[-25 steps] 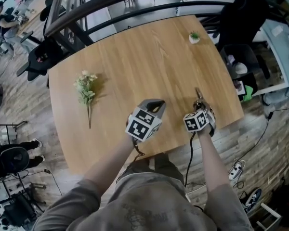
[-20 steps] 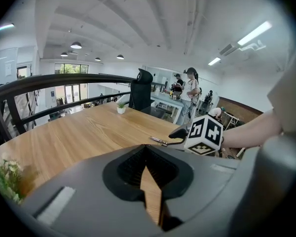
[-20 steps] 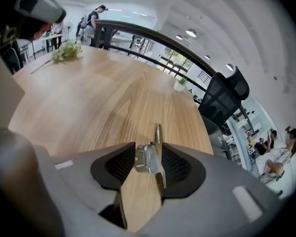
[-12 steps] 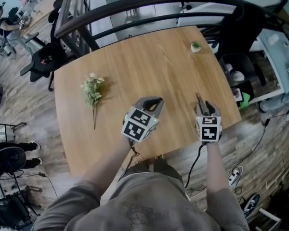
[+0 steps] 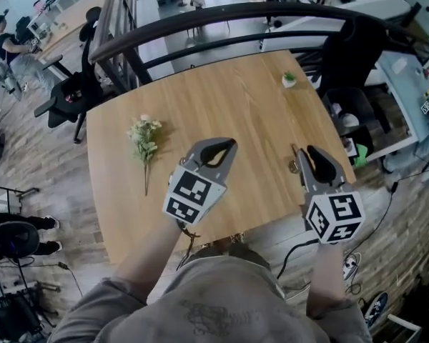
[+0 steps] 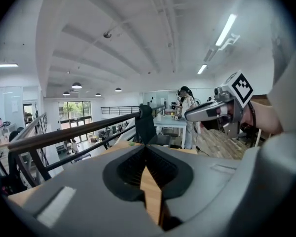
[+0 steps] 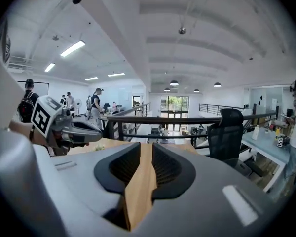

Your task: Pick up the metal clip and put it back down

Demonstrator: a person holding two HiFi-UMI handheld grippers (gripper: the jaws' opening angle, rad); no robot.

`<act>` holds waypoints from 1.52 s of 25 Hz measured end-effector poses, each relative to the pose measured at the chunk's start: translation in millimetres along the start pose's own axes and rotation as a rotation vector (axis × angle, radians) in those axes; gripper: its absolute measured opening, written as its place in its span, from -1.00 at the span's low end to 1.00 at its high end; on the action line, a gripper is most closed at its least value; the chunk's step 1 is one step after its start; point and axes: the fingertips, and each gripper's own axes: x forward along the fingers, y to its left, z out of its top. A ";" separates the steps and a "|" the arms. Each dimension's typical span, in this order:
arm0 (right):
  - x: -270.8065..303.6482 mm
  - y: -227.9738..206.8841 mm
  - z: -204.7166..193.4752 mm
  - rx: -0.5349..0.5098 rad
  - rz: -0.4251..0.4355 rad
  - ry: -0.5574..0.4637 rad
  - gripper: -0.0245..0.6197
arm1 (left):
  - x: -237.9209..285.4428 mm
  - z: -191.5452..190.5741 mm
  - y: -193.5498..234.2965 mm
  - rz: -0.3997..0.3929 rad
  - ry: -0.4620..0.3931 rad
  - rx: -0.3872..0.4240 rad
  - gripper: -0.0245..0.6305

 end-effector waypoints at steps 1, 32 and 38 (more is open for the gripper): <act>-5.6 6.6 10.8 -0.005 0.009 -0.026 -0.68 | -8.2 6.7 1.5 0.009 -0.018 0.005 -0.92; -26.9 239.5 34.2 -0.099 0.464 -0.098 -0.88 | -218.4 -9.6 28.4 0.299 -0.101 -0.076 -0.92; -24.1 246.7 36.1 -0.110 0.476 -0.100 -0.89 | -232.0 -9.5 30.8 0.327 -0.108 -0.062 -0.93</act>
